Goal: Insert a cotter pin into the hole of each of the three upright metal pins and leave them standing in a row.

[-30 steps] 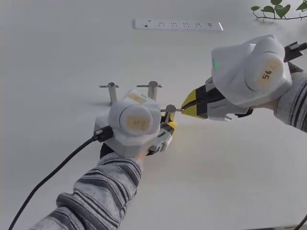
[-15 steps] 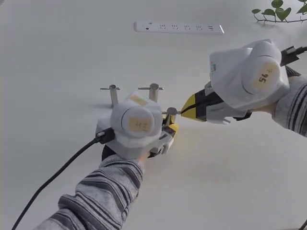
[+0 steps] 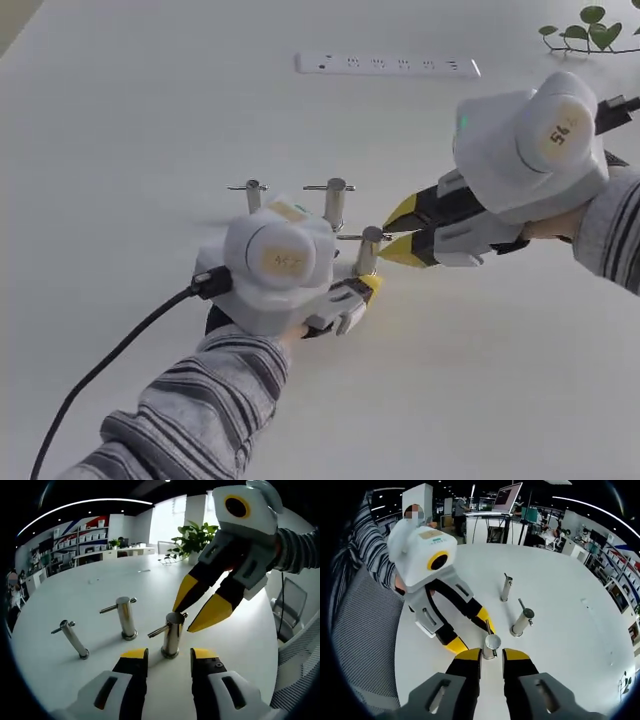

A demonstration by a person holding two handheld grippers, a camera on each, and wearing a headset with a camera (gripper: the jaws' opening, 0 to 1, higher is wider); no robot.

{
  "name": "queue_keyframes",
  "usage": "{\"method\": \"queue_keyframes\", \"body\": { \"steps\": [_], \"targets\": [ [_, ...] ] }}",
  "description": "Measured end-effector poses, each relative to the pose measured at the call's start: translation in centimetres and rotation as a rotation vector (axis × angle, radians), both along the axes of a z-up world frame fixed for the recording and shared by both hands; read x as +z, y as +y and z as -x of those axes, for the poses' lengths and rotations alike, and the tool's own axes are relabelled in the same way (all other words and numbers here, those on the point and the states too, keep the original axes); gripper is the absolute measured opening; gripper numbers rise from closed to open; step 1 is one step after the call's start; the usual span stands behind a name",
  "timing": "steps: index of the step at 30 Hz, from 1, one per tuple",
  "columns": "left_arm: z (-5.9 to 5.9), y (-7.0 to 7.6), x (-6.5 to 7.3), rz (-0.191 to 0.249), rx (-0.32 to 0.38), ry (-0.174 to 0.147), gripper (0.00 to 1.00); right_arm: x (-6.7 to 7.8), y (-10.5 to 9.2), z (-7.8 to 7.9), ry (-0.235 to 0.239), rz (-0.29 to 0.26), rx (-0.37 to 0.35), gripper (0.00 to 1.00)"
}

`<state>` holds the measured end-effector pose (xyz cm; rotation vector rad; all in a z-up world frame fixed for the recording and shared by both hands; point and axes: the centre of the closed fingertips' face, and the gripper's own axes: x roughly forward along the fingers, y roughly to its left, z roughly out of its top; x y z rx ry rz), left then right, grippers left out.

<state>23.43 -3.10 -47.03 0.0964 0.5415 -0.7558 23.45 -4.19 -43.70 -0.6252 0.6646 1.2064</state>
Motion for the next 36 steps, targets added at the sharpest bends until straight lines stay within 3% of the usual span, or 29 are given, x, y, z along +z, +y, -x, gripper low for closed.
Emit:
{"method": "queue_keyframes", "body": {
  "steps": [7, 18, 36],
  "targets": [
    [1.0, 0.8, 0.9, 0.012, -0.016, 0.005, 0.41, -0.6, 0.7, -0.1, 0.047, -0.040, -0.041, 0.14],
    [1.9, 1.9, 2.6, 0.042, -0.001, -0.008, 0.57, -1.0, 1.5, -0.7, 0.042, -0.045, -0.042, 0.12],
    [0.6, 5.9, 3.1, 0.030, 0.069, -0.031, 0.77, -1.2, 1.6, -1.0, 0.063, -0.044, -0.036, 0.08]
  ]
}}
